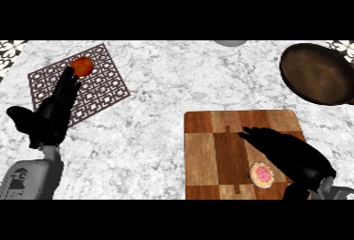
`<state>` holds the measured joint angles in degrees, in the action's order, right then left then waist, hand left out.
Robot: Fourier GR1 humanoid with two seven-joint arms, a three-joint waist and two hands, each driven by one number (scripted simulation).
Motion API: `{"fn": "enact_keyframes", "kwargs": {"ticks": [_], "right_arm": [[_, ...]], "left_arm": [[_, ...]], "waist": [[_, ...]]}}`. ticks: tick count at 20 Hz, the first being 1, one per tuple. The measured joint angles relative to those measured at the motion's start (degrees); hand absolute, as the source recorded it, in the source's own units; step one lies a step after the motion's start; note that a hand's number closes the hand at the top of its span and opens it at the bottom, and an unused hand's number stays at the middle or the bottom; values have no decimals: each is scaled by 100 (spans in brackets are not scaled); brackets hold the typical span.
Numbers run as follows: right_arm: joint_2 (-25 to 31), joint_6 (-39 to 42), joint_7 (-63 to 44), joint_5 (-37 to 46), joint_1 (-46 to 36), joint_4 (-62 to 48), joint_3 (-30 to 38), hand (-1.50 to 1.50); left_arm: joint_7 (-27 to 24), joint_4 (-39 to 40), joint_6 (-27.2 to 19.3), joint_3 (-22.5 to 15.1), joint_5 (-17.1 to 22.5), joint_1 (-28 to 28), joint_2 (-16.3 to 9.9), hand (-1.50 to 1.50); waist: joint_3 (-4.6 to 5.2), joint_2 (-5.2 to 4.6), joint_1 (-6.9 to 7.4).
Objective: Pick the cupcake from the cutting board and place it in the pan
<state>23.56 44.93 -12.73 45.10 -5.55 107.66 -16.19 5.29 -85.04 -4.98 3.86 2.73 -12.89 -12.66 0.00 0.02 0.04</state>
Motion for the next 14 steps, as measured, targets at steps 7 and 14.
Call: {"fn": "enact_keyframes", "kwargs": {"ticks": [7,14], "right_arm": [[-118,-296,432,497,-65,-773,-152,-150],[-81,-557,1084,790,78,-942,-405,150]], "left_arm": [[-53,31,107,101,-53,9,19,0],[-26,0,50,26,-181,40,204,0]], "waist": [[-1,-4,1],[8,7,-2]]}}
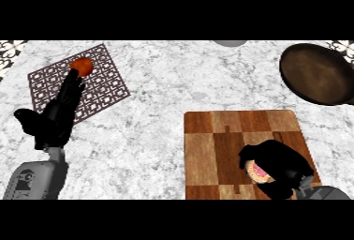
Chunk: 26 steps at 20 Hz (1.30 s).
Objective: Pick the cupcake from the cutting board and place it in the pan
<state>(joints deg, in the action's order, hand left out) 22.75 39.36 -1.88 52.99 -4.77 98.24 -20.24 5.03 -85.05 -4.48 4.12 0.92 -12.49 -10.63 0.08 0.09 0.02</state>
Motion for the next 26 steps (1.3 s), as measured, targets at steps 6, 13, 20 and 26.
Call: {"fn": "enact_keyframes", "kwargs": {"ticks": [6,13,20,26], "right_arm": [[4,-92,456,212,-57,-75,45,150],[-1565,-379,-1858,387,-961,-1100,1106,150],[-2143,-1878,-3996,1006,-2494,-1922,1677,150],[-2244,-3235,-4874,1777,-3819,-2627,1748,150]], "left_arm": [[-98,250,71,165,-41,-177,-61,0],[-122,261,149,97,-34,-282,-29,0],[-64,267,160,-50,-72,-443,74,0],[7,260,169,9,-46,-443,29,0]], "waist": [[-1,2,-4],[0,-88,193],[-6,-112,407],[-6,-82,350]]}}
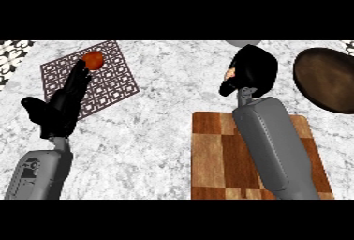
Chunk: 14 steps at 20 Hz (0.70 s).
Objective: Pick the cupcake from the cutting board and place it in the pan
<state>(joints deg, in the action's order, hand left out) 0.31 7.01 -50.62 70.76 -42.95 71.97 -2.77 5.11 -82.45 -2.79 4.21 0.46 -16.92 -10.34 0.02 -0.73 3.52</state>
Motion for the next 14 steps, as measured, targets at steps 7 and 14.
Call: {"fn": "enact_keyframes", "kwargs": {"ticks": [7,14], "right_arm": [[177,-1366,-178,373,-994,-1030,474,150],[855,-2548,532,-310,-1172,-1491,1461,150]], "left_arm": [[-157,137,-44,82,-23,80,10,0],[-172,22,-56,114,-36,221,-9,0]], "waist": [[0,16,-146],[-5,32,-222]]}}
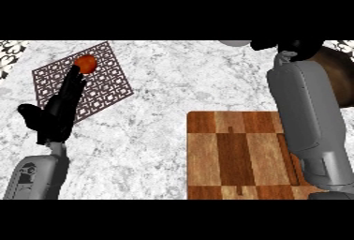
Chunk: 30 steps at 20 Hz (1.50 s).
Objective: Pick the cupcake from the cutting board and place it in the pan
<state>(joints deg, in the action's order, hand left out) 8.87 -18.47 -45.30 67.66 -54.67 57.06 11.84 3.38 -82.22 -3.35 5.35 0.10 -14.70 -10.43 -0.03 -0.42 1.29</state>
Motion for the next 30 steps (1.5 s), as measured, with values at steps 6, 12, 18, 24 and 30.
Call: {"fn": "enact_keyframes", "kwargs": {"ticks": [6,12,18,24,30], "right_arm": [[834,-634,948,-414,161,-970,601,150],[1769,-1084,1854,-507,349,-2113,979,150],[2482,-1591,2648,-691,436,-3184,1399,150],[2720,-1930,3384,-1096,565,-3822,1844,150],[2713,-1147,3935,-1912,534,-4281,2508,-150]], "left_arm": [[80,-41,27,68,49,-50,-39,0],[209,-167,29,5,41,-102,-2,0],[165,-142,10,-74,-26,-173,59,0],[174,-180,20,-124,-35,-199,100,0],[164,-190,44,-129,-19,-177,110,0]], "waist": [[-2,-9,-13],[-9,-48,52],[-21,-105,152],[-41,-147,245],[-54,-162,280]]}}
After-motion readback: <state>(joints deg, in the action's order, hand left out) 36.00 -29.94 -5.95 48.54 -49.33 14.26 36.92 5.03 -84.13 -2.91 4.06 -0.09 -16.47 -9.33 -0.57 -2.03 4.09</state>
